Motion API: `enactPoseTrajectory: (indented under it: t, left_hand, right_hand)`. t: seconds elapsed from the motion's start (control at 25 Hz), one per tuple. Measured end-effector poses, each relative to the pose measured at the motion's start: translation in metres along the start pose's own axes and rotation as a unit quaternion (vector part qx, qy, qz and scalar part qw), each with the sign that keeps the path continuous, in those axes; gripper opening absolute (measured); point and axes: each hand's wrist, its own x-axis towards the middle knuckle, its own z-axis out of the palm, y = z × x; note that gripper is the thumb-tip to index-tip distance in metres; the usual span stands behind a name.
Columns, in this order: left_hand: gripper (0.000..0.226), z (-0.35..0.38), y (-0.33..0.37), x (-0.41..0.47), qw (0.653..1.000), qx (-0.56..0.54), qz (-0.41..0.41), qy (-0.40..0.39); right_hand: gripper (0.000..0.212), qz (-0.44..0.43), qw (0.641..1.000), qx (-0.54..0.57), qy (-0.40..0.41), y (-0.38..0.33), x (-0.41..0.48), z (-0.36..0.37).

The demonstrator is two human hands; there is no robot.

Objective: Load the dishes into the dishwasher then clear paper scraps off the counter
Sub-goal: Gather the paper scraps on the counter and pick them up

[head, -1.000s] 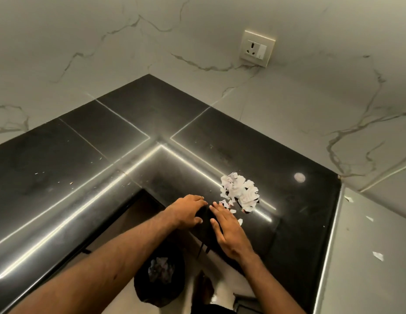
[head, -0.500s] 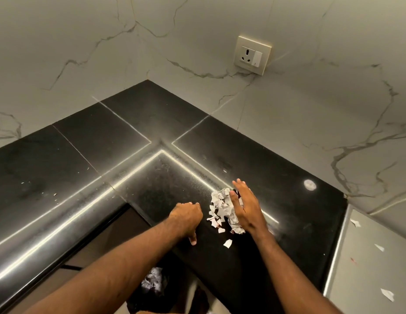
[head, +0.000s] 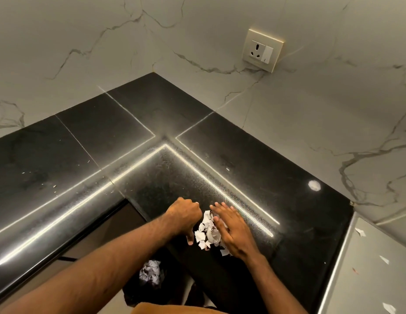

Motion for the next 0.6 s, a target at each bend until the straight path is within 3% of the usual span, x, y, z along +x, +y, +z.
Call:
enactPoseTrajectory:
  t: [0.12, 0.24, 0.32, 0.44, 0.6]
  left_hand:
    - [0.108, -0.001, -0.012, -0.007, 0.998, -0.064, -0.007, 0.018]
    - [0.121, 0.004, -0.02, -0.009, 0.992, -0.122, 0.01, 0.037]
    - [0.129, 0.007, -0.017, -0.009, 0.984, -0.169, 0.039, 0.049]
    - [0.136, 0.009, -0.006, -0.003, 0.978, -0.178, 0.083, 0.068]
    - [0.132, 0.005, 0.002, 0.01, 0.981, -0.134, 0.13, 0.051]
  right_hand:
    - [0.045, 0.044, 0.991, 0.09, 0.09, -0.003, -0.009, -0.016]
    - [0.035, 0.107, 0.979, 0.059, 0.166, 0.002, -0.022, -0.025]
    - [0.034, 0.147, 0.981, 0.038, 0.122, 0.004, -0.029, -0.025]
    - [0.039, 0.122, 0.991, 0.038, 0.03, 0.001, -0.034, -0.034]
    - [0.074, 0.166, 0.983, -0.047, -0.059, -0.007, -0.05, -0.057]
